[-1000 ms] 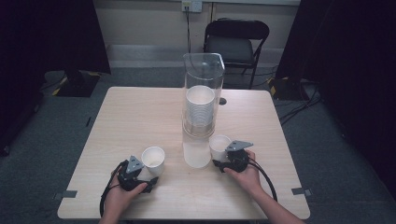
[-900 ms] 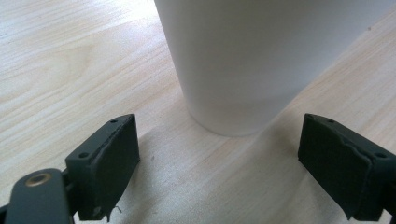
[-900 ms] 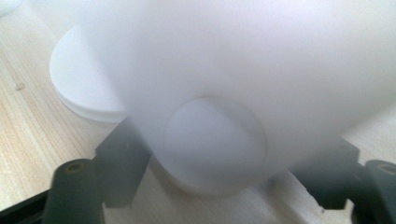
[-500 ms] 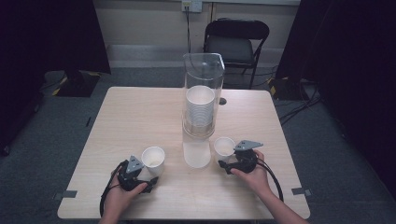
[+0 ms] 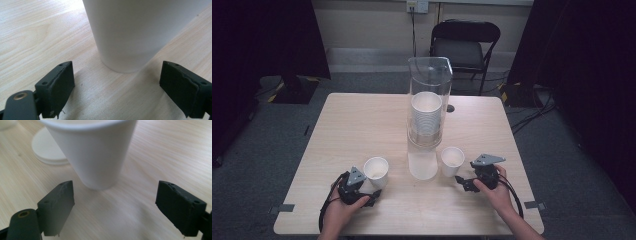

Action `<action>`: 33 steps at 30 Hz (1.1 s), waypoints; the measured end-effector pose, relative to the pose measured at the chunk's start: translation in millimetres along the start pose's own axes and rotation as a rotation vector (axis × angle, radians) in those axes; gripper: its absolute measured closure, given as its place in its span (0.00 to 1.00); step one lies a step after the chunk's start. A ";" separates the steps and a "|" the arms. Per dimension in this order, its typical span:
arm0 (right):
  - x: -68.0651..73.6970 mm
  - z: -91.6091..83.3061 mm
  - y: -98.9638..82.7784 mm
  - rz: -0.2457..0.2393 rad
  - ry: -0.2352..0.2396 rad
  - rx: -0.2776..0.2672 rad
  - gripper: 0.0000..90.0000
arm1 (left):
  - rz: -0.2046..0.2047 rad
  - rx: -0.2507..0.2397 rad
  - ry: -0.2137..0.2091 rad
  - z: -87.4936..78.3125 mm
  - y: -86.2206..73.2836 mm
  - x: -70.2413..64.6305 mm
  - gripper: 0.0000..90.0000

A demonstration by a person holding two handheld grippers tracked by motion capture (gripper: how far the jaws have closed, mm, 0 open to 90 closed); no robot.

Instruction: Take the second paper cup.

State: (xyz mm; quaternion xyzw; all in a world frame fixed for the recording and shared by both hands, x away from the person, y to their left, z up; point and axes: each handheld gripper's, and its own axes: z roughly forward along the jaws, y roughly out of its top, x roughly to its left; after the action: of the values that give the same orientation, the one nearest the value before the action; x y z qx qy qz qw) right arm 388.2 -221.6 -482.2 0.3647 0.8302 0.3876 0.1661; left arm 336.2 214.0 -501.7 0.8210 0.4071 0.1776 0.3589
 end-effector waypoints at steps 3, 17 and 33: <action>-1.3 -7.2 -4.2 -0.003 -0.007 -0.006 0.17 | 0.002 0.002 0.000 -0.1 0.1 0.3 0.13; -10.9 -29.4 -21.2 0.016 0.016 0.000 0.17 | 0.001 0.002 -0.001 -0.1 0.0 0.2 0.13; -28.5 -55.5 -49.5 0.069 0.017 0.003 0.17 | 0.001 0.002 -0.001 -0.1 0.1 0.3 0.13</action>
State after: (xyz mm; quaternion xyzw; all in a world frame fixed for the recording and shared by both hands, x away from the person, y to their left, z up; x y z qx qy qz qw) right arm 352.9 -293.0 -484.5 0.3902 0.8191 0.3947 0.1451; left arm 336.3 214.3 -501.6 0.8218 0.4065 0.1770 0.3580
